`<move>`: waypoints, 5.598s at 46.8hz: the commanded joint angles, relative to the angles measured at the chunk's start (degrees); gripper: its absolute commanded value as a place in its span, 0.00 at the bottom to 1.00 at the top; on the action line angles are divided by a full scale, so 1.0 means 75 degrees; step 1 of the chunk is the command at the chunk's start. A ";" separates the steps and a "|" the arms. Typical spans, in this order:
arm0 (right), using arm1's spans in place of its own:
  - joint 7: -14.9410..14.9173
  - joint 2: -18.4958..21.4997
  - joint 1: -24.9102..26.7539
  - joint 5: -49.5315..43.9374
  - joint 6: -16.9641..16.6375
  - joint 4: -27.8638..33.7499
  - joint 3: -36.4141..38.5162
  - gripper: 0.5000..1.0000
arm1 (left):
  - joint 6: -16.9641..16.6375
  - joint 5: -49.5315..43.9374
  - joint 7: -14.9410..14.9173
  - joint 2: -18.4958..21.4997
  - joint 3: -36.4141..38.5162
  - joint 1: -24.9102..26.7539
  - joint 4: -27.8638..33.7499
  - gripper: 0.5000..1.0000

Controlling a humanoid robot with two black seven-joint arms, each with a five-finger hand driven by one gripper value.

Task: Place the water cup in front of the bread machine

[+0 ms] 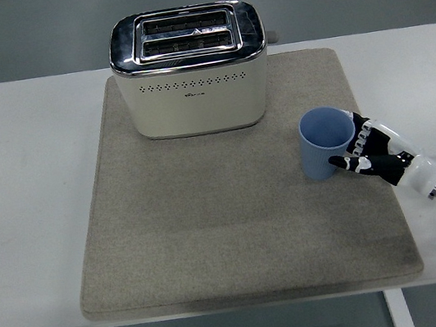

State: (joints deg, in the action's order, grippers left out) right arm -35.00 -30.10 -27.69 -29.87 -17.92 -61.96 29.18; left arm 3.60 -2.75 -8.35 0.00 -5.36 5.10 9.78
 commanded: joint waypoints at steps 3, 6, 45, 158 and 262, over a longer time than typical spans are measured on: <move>0.0000 0.0135 -0.0023 -0.0001 0.0069 0.0000 0.0001 0.86 | 0.0000 0.0003 0.0000 0.0000 0.0000 0.0000 0.0008 1.00; 0.0000 0.0205 -0.0046 -0.0013 0.0151 0.0000 -0.0011 0.86 | 0.0000 0.0003 0.0000 0.0000 0.0000 0.0000 0.0008 1.00; 0.0000 0.0686 -0.0105 -0.0142 0.0292 0.0011 -0.0035 0.81 | 0.0000 0.0003 0.0000 0.0000 0.0000 0.0000 -0.0004 1.00; 0.0000 0.3427 -0.2109 -0.0048 0.1745 0.1007 -0.1464 0.02 | 0.0000 0.0003 0.0011 0.0000 0.0000 0.0012 0.0008 1.00; 0.0000 0.4014 -0.2144 -0.0048 0.1792 0.2168 -0.1757 0.85 | 0.0000 0.0003 0.0000 0.0000 -0.0012 0.0058 0.0008 1.00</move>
State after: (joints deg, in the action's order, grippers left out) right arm -35.00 0.00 -44.01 -30.24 -4.48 -45.65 16.00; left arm 3.60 -2.72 -8.35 0.00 -5.45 5.51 9.85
